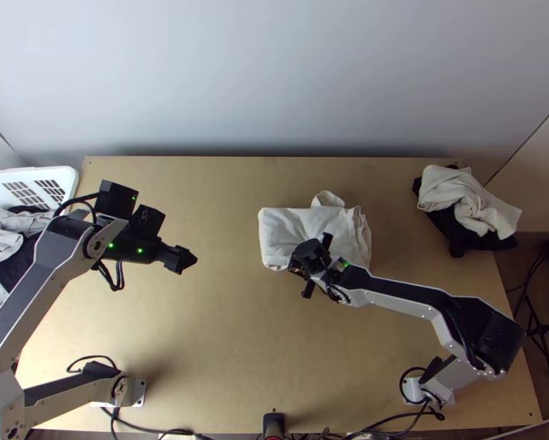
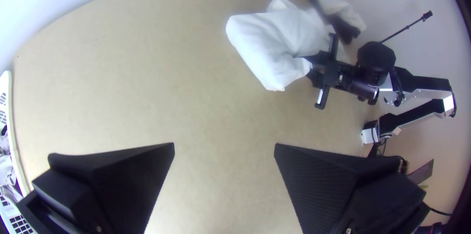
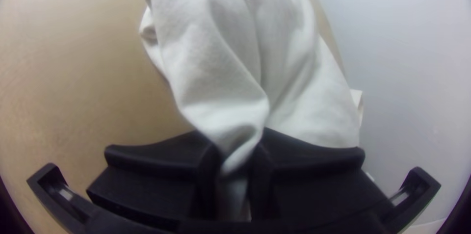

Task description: Fold the t-shirt

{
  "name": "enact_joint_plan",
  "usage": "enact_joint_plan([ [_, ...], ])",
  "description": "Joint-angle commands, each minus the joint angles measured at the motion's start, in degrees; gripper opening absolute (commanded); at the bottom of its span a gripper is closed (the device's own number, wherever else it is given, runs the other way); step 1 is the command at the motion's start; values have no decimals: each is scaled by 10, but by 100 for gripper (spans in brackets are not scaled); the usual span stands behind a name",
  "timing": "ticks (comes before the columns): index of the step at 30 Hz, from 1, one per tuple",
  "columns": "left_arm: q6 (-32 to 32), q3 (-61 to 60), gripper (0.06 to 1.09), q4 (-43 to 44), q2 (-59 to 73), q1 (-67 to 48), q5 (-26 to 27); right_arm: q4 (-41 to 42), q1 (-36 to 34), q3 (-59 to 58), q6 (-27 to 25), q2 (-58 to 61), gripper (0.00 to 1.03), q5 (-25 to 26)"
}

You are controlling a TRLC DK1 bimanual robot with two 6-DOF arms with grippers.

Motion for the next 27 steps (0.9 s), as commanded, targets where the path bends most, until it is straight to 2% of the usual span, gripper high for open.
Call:
enact_joint_plan([
  [1,3,4,105,-5,-6,3,0,-4,-21,-6,-1,-52,3,11],
  [12,-8,-7,105,-6,-18,5,-1,-156,-107,106,9,-148,3,11],
  [19,-15,-27,105,-6,-34,31,-3,-194,-158,189,28,-194,3,-2],
  [27,-21,-44,105,-3,-47,48,-3,-210,-235,202,51,-255,3,-23],
])
